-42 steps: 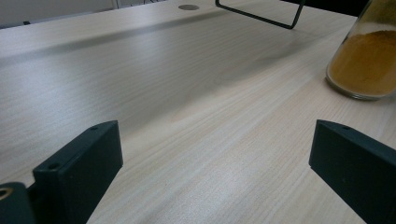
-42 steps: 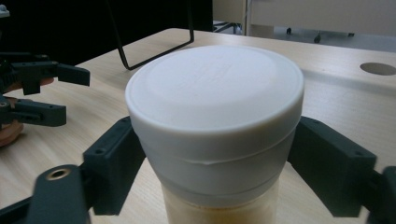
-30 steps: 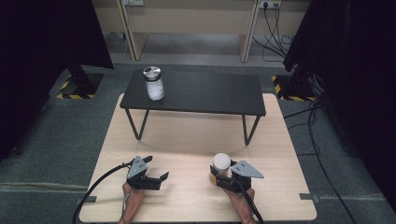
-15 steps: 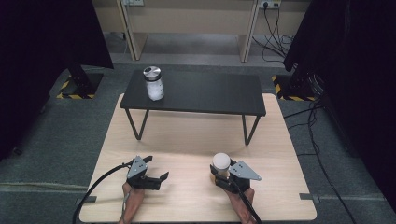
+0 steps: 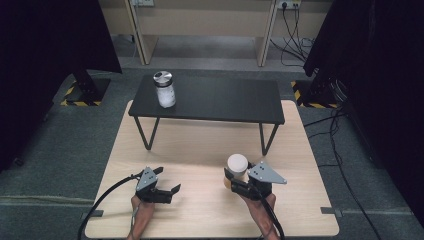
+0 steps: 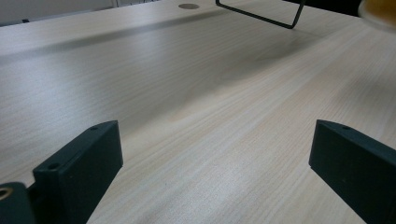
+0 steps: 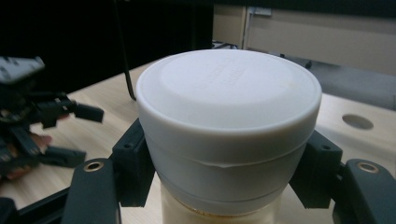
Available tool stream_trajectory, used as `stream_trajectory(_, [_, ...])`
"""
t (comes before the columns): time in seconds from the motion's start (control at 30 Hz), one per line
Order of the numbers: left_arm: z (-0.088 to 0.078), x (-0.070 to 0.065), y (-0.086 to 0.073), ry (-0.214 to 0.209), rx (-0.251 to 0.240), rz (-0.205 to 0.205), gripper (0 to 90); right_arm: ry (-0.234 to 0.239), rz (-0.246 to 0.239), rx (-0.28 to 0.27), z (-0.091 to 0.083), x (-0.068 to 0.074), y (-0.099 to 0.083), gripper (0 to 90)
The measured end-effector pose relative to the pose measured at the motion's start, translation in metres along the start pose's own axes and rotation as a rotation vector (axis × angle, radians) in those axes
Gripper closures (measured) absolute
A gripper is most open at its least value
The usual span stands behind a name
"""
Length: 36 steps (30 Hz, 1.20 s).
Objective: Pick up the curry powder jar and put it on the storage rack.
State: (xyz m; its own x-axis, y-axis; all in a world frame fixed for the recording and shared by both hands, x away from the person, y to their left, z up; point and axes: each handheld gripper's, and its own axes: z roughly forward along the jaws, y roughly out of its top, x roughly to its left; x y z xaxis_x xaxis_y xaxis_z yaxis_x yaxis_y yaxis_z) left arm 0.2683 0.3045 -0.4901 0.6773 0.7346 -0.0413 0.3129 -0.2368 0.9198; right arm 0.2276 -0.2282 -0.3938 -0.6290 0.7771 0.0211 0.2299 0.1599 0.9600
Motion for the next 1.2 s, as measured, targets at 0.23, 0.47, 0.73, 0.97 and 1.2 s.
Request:
stream_trajectory(0.23, [0.0,0.0,0.0,0.001,0.001,0.001,2.0,0.04,0.006,-0.017,0.002,-0.006,0.04,34.7])
stream_trajectory(0.47, [0.0,0.0,0.0,0.001,0.001,-0.002,2.0,0.054,-0.008,-0.008,0.017,-0.008,0.098,34.7])
stream_trajectory(0.73, [0.0,0.0,0.0,0.001,0.001,-0.002,2.0,0.003,0.032,-0.022,0.04,-0.019,0.155,34.7])
stream_trajectory(0.97, [0.0,0.0,0.0,0.002,0.002,-0.005,2.0,-0.083,0.072,-0.03,0.069,-0.037,0.191,34.7])
stream_trajectory(1.2, [0.0,0.0,0.0,0.002,-0.002,-0.006,2.0,-0.172,0.063,-0.009,0.099,-0.039,0.21,34.7])
